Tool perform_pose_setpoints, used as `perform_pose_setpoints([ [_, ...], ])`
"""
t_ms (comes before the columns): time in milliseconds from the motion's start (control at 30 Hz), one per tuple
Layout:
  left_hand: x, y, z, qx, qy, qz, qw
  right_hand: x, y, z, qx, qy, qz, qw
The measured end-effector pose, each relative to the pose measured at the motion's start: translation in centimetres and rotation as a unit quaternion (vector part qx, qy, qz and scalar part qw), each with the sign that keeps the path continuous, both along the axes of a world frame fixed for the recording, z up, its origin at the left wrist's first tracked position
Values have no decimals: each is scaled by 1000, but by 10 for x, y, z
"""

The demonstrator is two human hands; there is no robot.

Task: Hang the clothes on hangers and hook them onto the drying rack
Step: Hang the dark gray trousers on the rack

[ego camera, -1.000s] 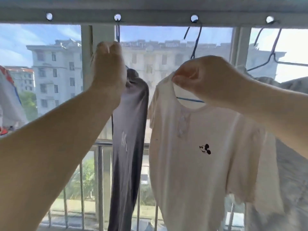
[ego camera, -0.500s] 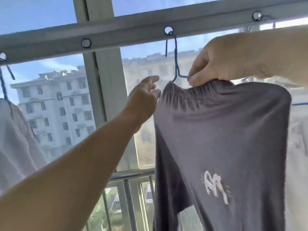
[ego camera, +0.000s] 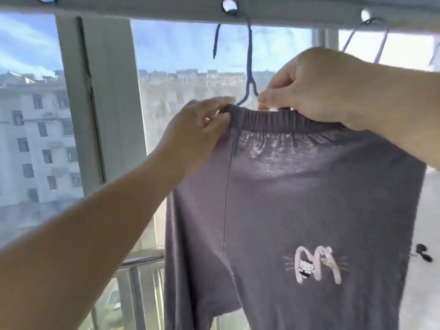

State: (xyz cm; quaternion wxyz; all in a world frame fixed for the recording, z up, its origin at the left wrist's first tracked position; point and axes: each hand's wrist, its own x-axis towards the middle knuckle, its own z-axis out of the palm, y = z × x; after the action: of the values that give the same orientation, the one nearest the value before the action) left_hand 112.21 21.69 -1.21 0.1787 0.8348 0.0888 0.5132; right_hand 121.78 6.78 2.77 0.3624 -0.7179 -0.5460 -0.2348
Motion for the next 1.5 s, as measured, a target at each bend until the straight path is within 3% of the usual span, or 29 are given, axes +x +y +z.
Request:
perform_pose_setpoints([
  [333, 1, -11, 28, 10, 14, -87, 996, 17, -1, 1, 83, -55, -7, 995],
  [633, -5, -17, 42, 49, 1, -57, 997, 14, -11, 4, 142, -73, -26, 987],
  [800, -20, -30, 61, 47, -67, -80, 993, 3, -24, 22, 197, -111, -16, 974],
  [900, -27, -35, 60, 41, -73, -80, 993, -3, -31, 22, 167, -105, 12, 980],
  [1033, -29, -31, 21, 20, -5, -42, 999, -8, -29, 2, 24, -2, 50, 998],
  [1133, -36, -31, -11, -40, 49, -58, 996, -9, -20, -23, -10, 96, 78, 992],
  [1333, -70, -32, -44, -250, 171, -188, 934, -19, -15, -52, -30, 132, 117, 984],
  [1500, -91, -25, -54, -255, 295, -180, 903, -29, -19, -64, -36, 129, 135, 982],
])
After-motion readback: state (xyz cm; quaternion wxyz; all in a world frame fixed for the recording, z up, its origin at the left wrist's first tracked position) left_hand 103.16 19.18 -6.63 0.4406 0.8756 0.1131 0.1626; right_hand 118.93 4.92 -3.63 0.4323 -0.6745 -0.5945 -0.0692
